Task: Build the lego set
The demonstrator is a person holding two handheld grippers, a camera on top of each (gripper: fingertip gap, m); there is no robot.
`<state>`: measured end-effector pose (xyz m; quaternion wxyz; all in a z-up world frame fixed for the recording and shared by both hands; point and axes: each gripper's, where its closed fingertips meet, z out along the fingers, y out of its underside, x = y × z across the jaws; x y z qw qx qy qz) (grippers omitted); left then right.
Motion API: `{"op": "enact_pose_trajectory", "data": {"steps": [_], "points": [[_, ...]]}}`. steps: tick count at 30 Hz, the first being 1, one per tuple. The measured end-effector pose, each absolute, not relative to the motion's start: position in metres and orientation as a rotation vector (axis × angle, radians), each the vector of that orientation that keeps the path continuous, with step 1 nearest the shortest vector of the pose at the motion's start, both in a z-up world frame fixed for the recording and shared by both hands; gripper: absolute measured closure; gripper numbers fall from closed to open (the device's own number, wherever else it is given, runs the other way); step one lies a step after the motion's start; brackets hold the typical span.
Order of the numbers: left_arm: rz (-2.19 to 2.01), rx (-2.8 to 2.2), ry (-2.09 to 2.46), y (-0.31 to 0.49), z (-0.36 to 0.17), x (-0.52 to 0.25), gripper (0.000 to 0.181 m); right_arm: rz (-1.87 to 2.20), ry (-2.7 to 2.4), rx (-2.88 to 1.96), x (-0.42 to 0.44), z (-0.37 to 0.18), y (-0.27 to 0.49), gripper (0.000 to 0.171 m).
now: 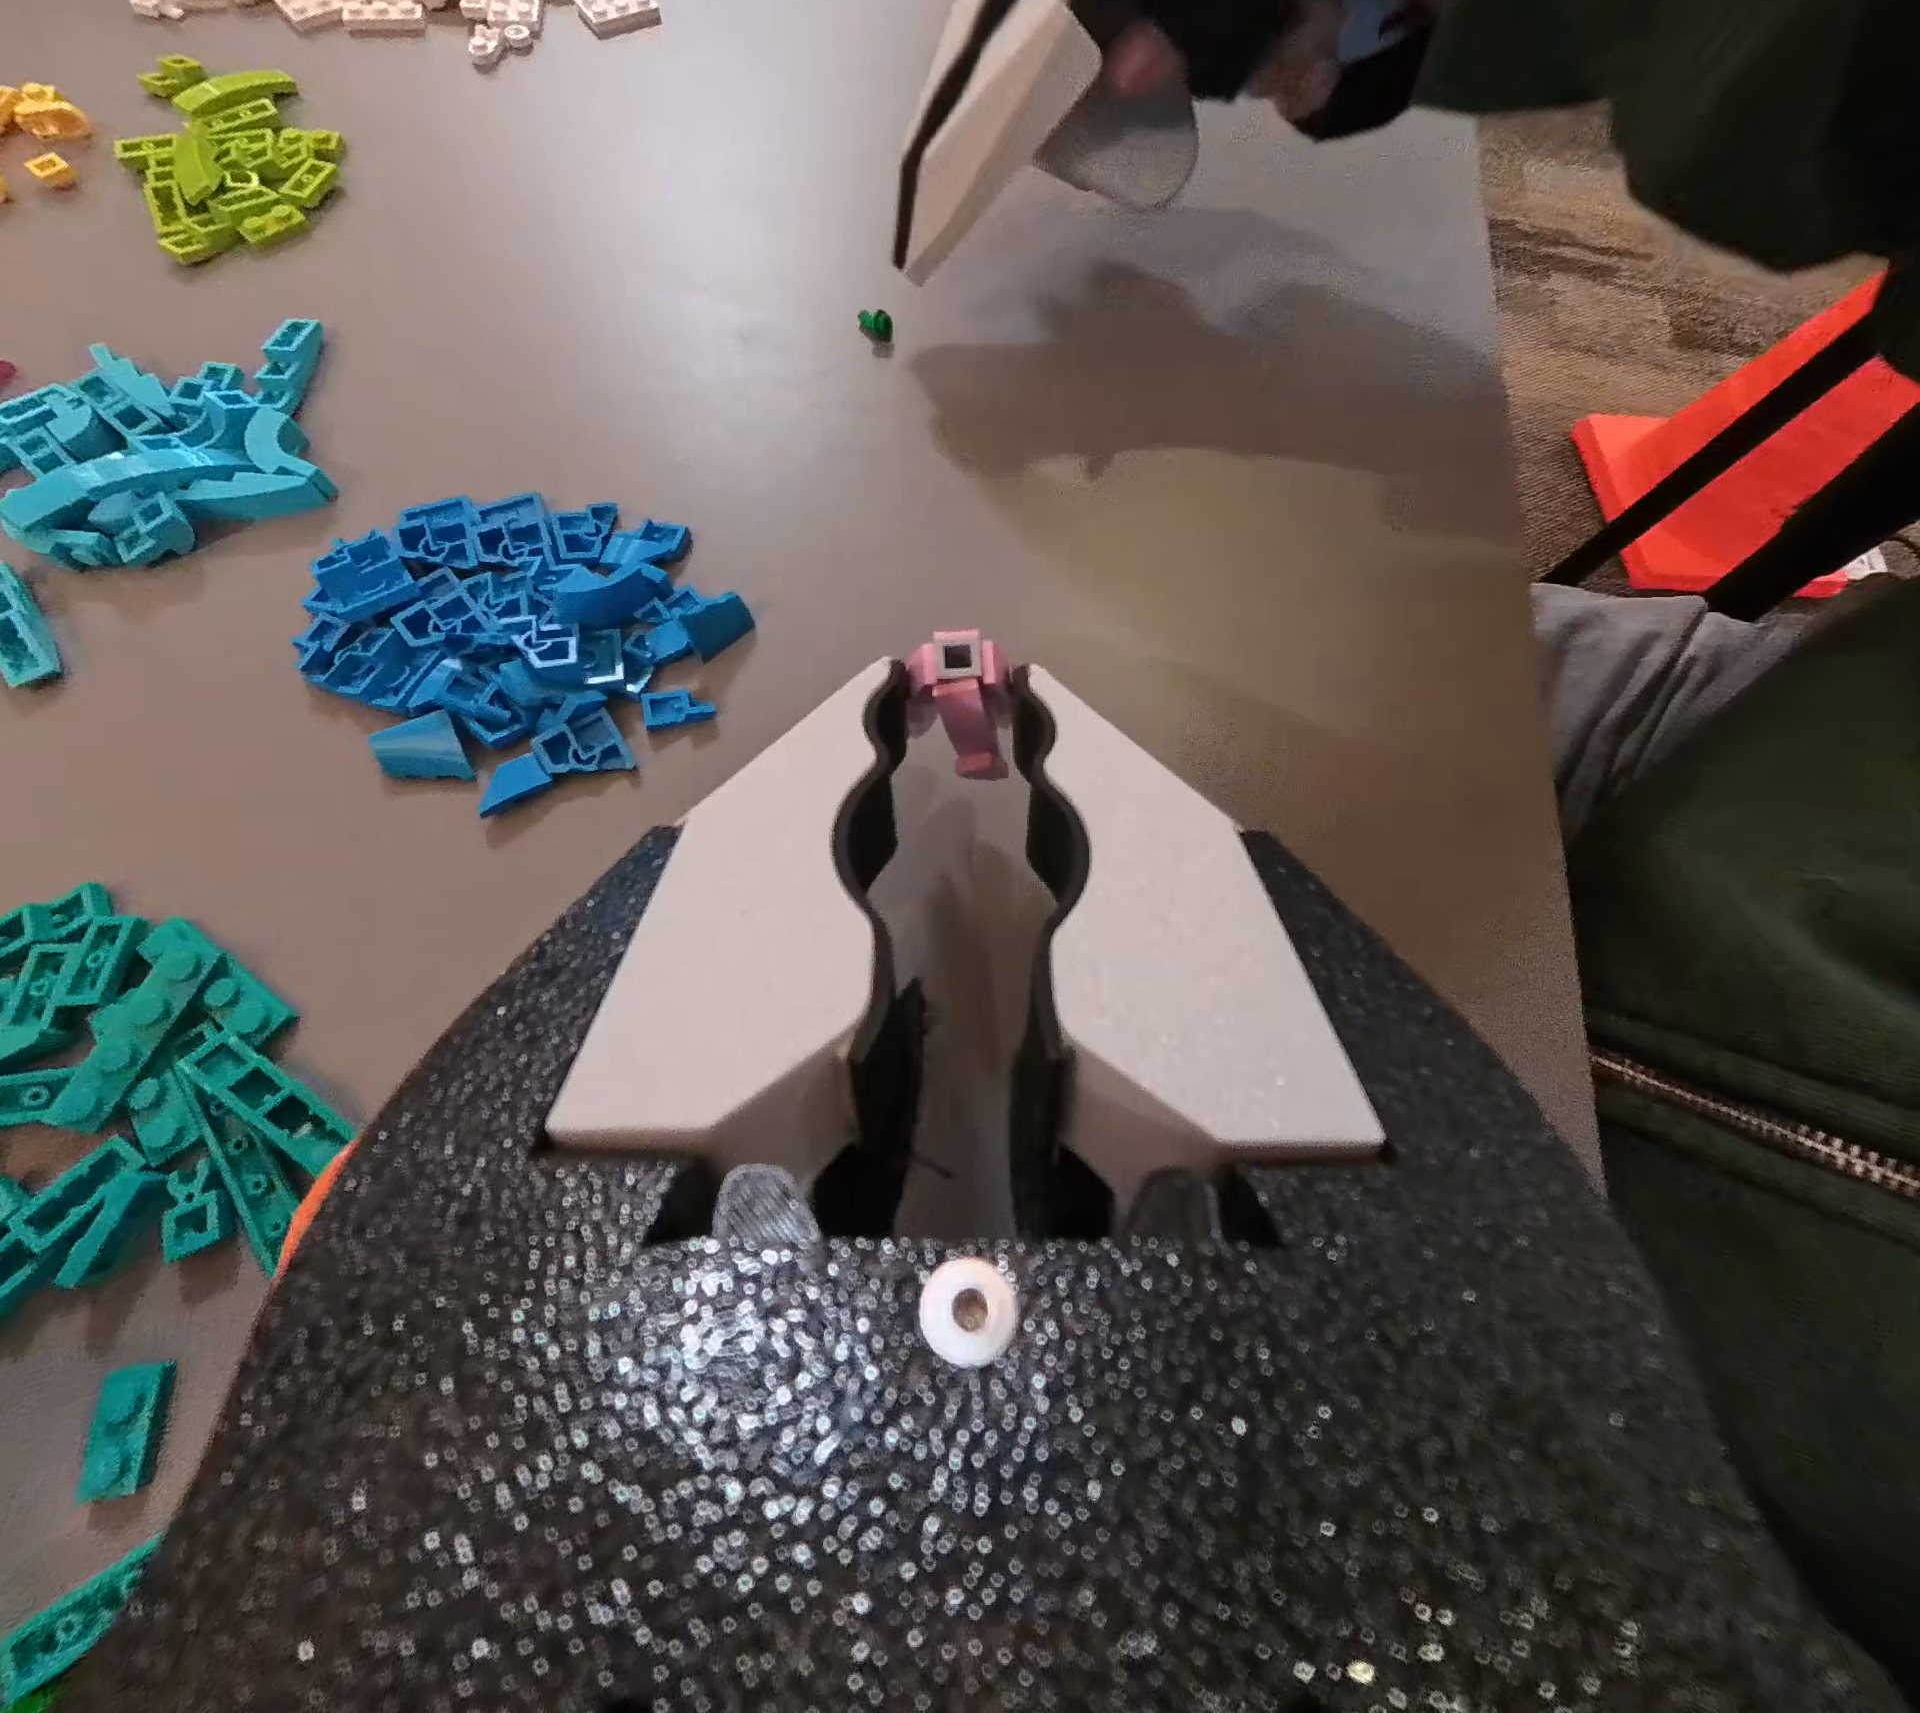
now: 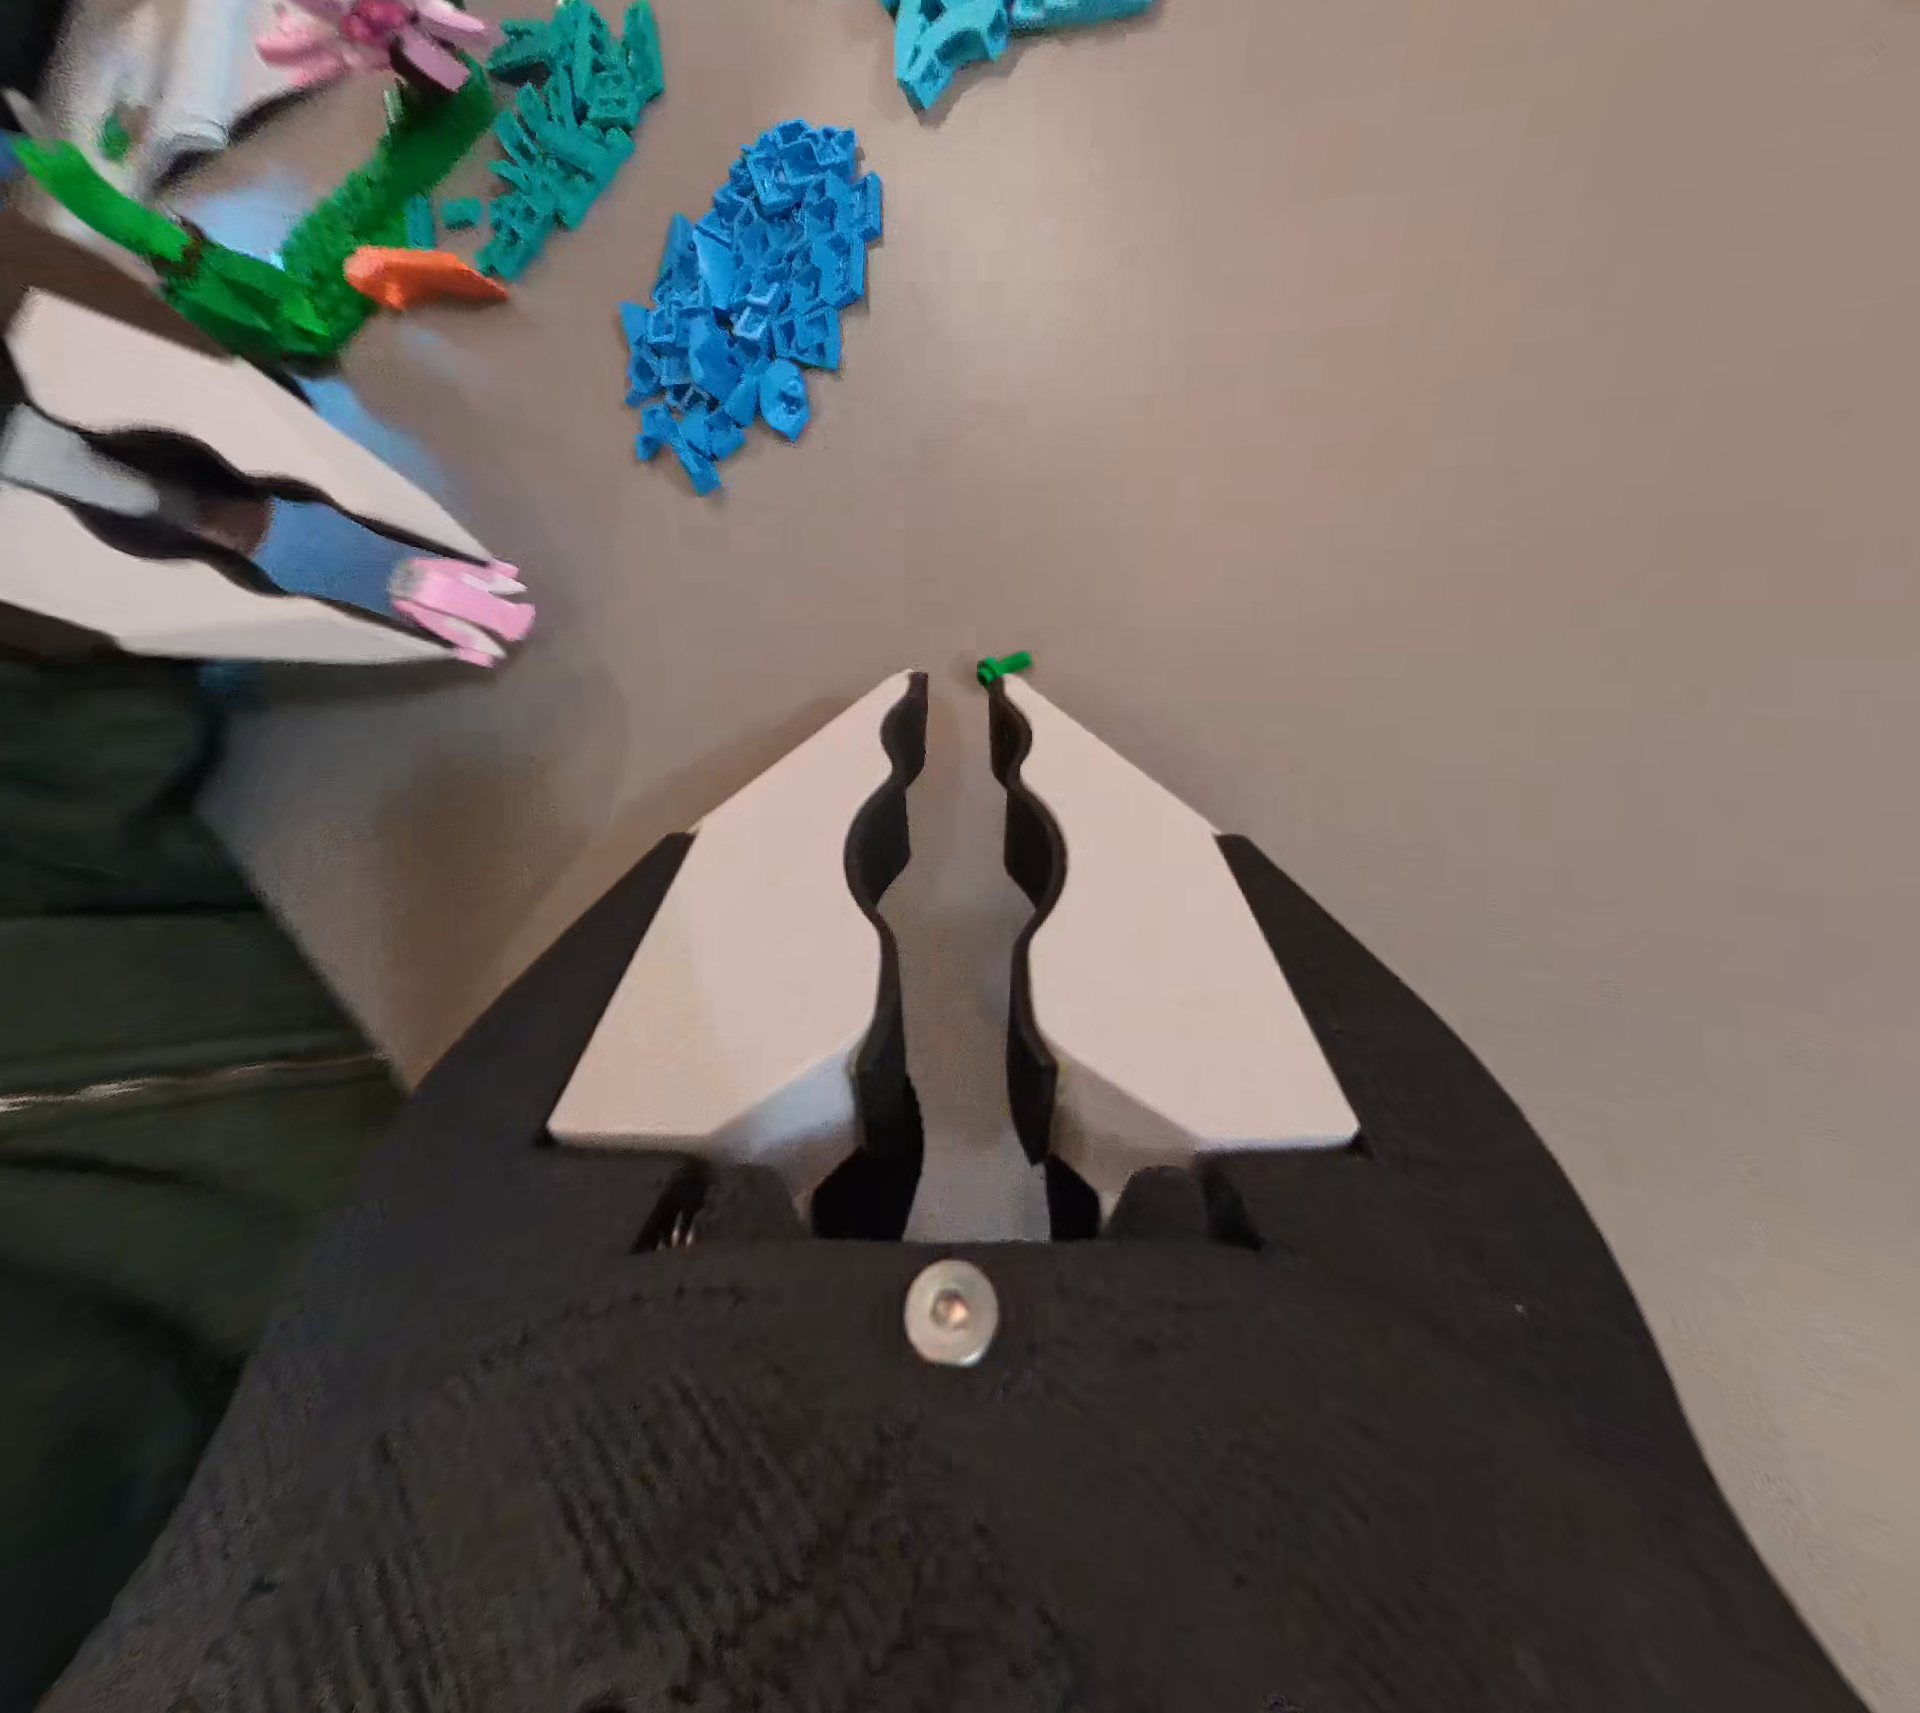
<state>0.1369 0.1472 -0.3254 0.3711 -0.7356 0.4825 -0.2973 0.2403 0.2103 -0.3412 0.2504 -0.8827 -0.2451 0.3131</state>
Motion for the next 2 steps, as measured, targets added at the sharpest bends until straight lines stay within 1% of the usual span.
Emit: {"op": "enact_pose_trajectory", "data": {"steps": [2], "points": [[-0.753,-1.885,1.246,0.1472,-0.327,0.1379,0.164,0.965,-0.615,-2.512,0.2376,-0.3407,0.2114,0.163]]}}
